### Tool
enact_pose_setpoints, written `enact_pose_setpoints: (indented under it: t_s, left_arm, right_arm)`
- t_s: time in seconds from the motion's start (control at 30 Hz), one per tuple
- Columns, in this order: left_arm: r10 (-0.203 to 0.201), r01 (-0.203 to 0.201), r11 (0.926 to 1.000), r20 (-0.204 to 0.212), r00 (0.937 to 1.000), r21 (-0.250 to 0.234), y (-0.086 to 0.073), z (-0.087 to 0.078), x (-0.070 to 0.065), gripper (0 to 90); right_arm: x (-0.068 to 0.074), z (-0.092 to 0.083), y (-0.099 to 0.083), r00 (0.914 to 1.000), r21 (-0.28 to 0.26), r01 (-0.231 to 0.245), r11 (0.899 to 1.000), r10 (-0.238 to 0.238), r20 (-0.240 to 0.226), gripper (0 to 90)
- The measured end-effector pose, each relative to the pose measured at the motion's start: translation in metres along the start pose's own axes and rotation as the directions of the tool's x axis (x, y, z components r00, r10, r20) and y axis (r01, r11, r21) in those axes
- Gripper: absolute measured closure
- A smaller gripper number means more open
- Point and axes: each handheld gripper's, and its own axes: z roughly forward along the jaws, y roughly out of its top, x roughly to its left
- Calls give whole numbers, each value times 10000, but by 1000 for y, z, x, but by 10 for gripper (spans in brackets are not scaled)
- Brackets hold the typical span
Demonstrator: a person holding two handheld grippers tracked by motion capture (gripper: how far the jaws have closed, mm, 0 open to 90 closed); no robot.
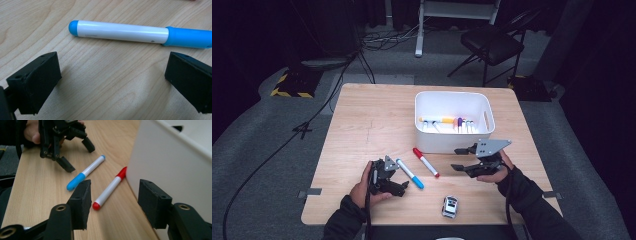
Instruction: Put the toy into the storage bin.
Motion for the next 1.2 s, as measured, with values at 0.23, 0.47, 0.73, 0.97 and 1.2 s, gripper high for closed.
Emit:
enact_pose_setpoints:
  t_s: [0.23,0.47,0.73,0.97,1.2]
  left_arm:
    - [10,-10,10000,1,10000,2,0,0,0,5]
    - [20,-20,10000,-28,10000,-3,0,0,0,5]
    - [1,-1,10000,2,10000,-1,0,0,0,5]
    - [13,-13,10000,-13,10000,-2,0,0,0,5]
    - [-3,3,10000,2,10000,-1,0,0,0,5]
  right_arm:
    - [12,49,-12,9956,727,-246,9970,310,-881,432]
    - [21,78,-20,9926,1262,-405,9912,545,-1088,427]
    - [13,91,-33,9933,1817,-964,9786,1062,-448,533]
    - [10,90,-34,9926,1754,-1141,9779,1195,-204,748]
    - [9,86,-37,9920,1703,-1208,9780,1252,-149,767]
